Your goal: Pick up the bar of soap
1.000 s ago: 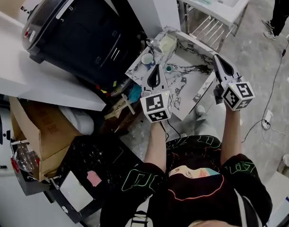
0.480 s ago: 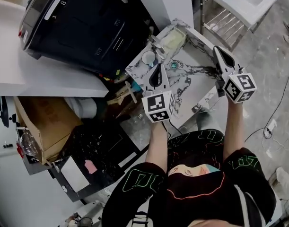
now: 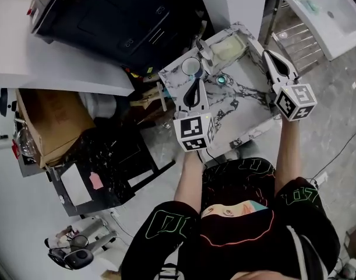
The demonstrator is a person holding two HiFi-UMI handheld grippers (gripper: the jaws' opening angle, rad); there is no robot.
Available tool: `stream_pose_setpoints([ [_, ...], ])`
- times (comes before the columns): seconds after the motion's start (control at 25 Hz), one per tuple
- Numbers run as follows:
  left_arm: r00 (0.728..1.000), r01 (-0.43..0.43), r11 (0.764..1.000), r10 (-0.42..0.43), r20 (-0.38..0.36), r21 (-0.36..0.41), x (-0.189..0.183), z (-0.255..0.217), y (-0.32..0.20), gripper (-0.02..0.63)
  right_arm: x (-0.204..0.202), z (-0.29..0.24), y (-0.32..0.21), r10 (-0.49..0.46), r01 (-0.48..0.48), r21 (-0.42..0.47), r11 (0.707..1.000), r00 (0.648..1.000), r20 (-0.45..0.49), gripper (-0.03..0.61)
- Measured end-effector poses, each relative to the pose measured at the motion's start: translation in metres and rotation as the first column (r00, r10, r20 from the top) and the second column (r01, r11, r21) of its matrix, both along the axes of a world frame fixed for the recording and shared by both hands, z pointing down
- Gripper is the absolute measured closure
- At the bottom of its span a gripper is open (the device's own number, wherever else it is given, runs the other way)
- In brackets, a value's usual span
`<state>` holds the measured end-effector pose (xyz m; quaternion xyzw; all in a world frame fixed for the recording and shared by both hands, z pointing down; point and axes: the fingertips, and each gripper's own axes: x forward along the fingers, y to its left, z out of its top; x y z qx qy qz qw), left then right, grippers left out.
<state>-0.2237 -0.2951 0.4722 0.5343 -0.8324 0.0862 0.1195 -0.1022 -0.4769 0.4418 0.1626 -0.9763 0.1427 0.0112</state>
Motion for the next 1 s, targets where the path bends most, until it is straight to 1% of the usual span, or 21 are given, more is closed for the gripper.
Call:
stream_pose_setpoints([
  [0.16, 0.998, 0.060, 0.998, -0.060, -0.019, -0.012, -0.007, 0.010, 0.005, 0.606, -0.025, 0.003, -0.014, -0.068, 0.069, 0.029, 0.997, 0.997, -0.029, 0.572],
  [0.28, 0.994, 0.101, 0.995, -0.102, -0.041, -0.012, -0.008, 0.021, 0.009, 0.606, -0.042, 0.007, -0.021, -0.138, 0.146, 0.086, 0.986, 0.986, -0.089, 0.572],
  [0.36, 0.992, 0.116, 0.993, -0.116, -0.057, -0.014, -0.005, 0.028, 0.009, 0.606, -0.054, 0.014, -0.020, -0.197, 0.216, 0.130, 0.968, 0.969, -0.147, 0.572],
  [0.48, 0.984, 0.159, 0.987, -0.159, -0.076, -0.007, -0.008, 0.033, 0.014, 0.606, -0.074, 0.023, -0.016, -0.284, 0.329, 0.197, 0.924, 0.932, -0.225, 0.572],
  [0.56, 0.976, 0.199, 0.980, -0.198, -0.086, -0.001, -0.013, 0.035, 0.022, 0.606, -0.086, 0.031, -0.009, -0.340, 0.407, 0.237, 0.882, 0.898, -0.278, 0.572],
  [0.72, 0.969, 0.231, 0.973, -0.230, -0.092, 0.006, -0.015, 0.035, 0.028, 0.606, -0.105, 0.050, 0.005, -0.430, 0.558, 0.290, 0.777, 0.808, -0.404, 0.569],
  [0.92, 0.961, 0.261, 0.965, -0.259, -0.100, 0.009, -0.014, 0.037, 0.029, 0.606, -0.132, 0.067, 0.019, -0.486, 0.704, 0.333, 0.627, 0.688, -0.538, 0.549],
  [1.0, 0.958, 0.268, 0.963, -0.266, -0.105, 0.005, -0.012, 0.039, 0.028, 0.606, -0.139, 0.079, 0.022, -0.496, 0.758, 0.328, 0.564, 0.628, -0.600, 0.529],
])
